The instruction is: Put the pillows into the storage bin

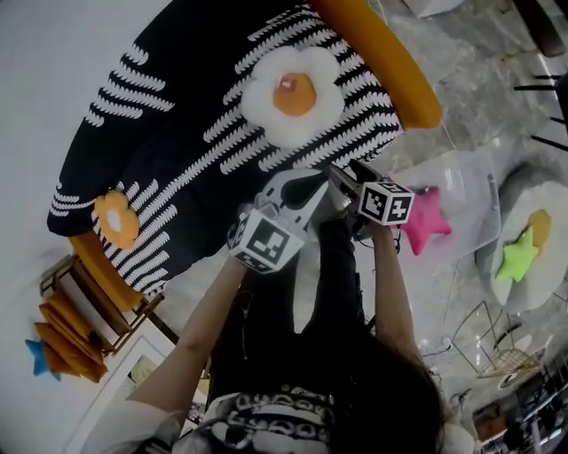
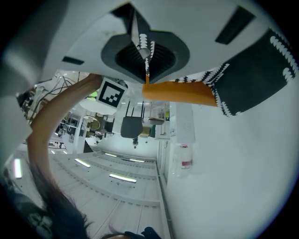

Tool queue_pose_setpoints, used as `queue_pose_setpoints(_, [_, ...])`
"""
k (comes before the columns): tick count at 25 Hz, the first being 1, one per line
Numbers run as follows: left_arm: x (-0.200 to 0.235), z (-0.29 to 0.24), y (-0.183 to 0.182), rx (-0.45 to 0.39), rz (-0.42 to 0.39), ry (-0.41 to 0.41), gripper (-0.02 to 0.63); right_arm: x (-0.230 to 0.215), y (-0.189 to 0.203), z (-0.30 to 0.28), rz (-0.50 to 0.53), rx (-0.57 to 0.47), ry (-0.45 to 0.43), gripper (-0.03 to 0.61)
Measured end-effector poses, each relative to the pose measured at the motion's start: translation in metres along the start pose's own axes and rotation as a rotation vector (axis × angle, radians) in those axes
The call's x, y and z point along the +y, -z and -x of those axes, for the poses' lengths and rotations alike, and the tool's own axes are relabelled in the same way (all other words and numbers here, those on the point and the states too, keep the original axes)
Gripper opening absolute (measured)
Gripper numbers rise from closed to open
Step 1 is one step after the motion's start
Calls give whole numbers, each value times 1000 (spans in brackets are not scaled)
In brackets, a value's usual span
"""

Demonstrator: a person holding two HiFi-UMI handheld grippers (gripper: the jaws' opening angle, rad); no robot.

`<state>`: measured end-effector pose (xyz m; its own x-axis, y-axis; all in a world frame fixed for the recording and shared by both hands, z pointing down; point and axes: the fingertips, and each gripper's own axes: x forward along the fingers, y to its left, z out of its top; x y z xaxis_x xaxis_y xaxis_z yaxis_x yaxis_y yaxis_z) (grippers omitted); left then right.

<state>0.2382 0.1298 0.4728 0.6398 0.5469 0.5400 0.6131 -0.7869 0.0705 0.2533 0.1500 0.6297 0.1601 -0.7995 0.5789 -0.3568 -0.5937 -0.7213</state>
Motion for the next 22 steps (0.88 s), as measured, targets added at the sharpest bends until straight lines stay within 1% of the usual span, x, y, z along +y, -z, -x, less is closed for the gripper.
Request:
queue_pose_setpoints(4, [57, 36, 31, 12, 53, -60, 17, 27, 5, -72, -8, 88, -10, 295])
queue_pose_setpoints(7, [98, 59, 57, 17, 83, -101, 17, 31, 11, -121, -25, 141, 14, 298])
queue_pose_setpoints(10, [128, 79, 89, 37, 107, -142, 17, 28, 18, -159, -37, 173, 53, 310])
queue_pose_setpoints(12, [143, 92, 110, 49, 125, -165, 17, 20, 24, -179, -43, 189, 106, 319])
queue_pose_setpoints(14, [155, 105, 126, 52, 153, -181, 17, 10, 31, -193, -46, 204, 185, 338])
queue_pose_setpoints(16, [163, 117, 138, 61, 176, -185, 17, 1, 35, -201, -44, 210, 268, 334])
queue_pose_setpoints(22, [183, 138, 171, 68, 213, -218, 17, -6, 37, -204, -40, 158, 468, 343])
